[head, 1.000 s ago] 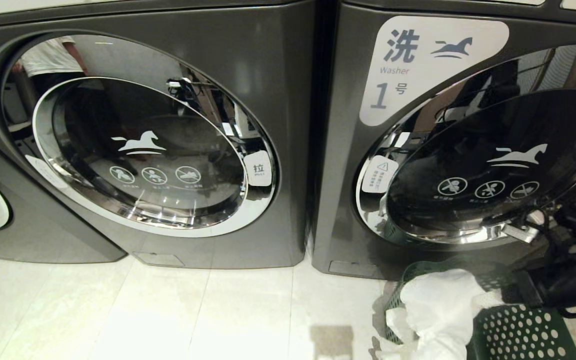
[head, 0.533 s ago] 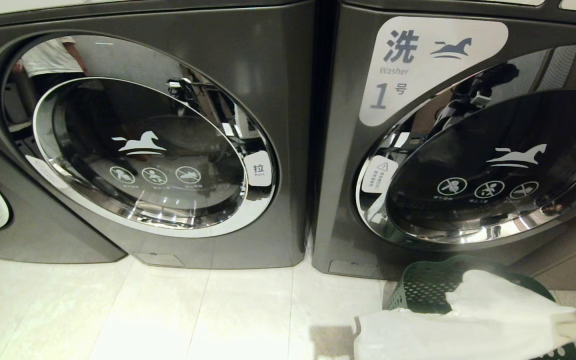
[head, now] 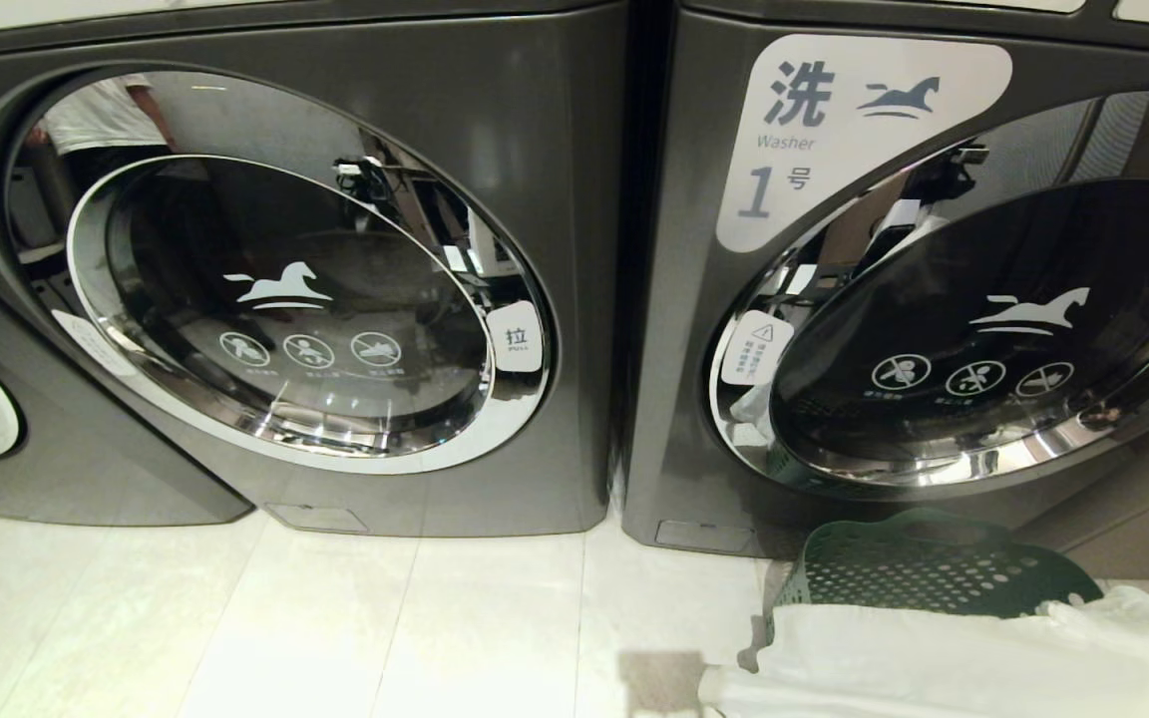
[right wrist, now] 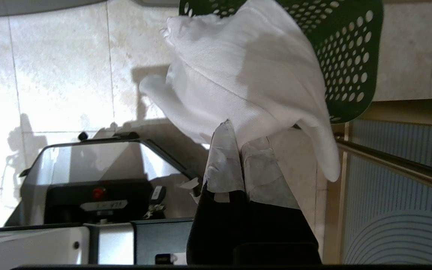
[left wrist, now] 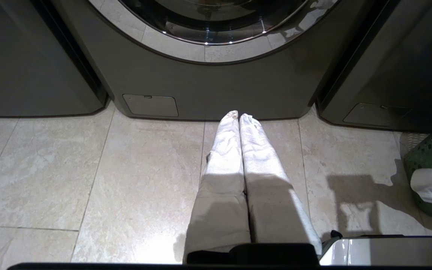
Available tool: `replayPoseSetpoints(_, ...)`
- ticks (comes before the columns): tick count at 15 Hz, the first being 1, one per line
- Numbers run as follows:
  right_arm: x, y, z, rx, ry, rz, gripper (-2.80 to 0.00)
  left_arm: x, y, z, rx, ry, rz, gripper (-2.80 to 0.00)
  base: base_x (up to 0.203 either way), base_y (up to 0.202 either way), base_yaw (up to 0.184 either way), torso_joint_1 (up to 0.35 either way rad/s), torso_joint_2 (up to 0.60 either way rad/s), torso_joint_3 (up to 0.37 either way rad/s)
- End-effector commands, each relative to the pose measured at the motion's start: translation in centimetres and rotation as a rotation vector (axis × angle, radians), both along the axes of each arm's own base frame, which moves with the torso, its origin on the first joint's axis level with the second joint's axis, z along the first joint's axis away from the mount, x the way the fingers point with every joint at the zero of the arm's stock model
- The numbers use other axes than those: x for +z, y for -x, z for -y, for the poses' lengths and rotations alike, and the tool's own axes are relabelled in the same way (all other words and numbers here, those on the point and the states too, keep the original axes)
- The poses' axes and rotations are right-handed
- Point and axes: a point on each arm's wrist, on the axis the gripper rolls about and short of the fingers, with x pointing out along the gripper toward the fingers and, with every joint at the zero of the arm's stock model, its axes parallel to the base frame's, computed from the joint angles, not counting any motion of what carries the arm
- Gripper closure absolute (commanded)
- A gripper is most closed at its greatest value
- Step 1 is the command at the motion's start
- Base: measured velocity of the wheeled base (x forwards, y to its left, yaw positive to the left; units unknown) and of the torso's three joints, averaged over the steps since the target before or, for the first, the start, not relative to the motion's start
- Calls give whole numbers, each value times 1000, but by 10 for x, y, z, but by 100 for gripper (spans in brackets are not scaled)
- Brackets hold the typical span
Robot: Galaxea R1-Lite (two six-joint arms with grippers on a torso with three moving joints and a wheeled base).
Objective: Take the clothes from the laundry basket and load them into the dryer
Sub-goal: Take the clothes out of the basket
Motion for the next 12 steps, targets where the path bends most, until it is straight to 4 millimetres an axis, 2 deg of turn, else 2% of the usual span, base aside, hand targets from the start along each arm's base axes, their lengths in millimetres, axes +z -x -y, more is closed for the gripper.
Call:
replayPoseSetpoints(1,-13,27,1,3,10,95,0,0,0,0,0,0,0,0,0,0,0,0,0,0)
replayPoseSetpoints(4,-43,35,1,41,100,176,0,0,0,0,0,0,0,0,0,0,0,0,0,0)
replayPoseSetpoints(10,-115,33,1,83,272,374,0,0,0,0,0,0,0,0,0,0,0,0,0,0)
replayPoseSetpoints(11,-125,31,1,72,287,414,0,0,0,0,0,0,0,0,0,0,0,0,0,0)
replayPoseSetpoints(12,-126,30,1,58,299,486,0,0,0,0,0,0,0,0,0,0,0,0,0,0)
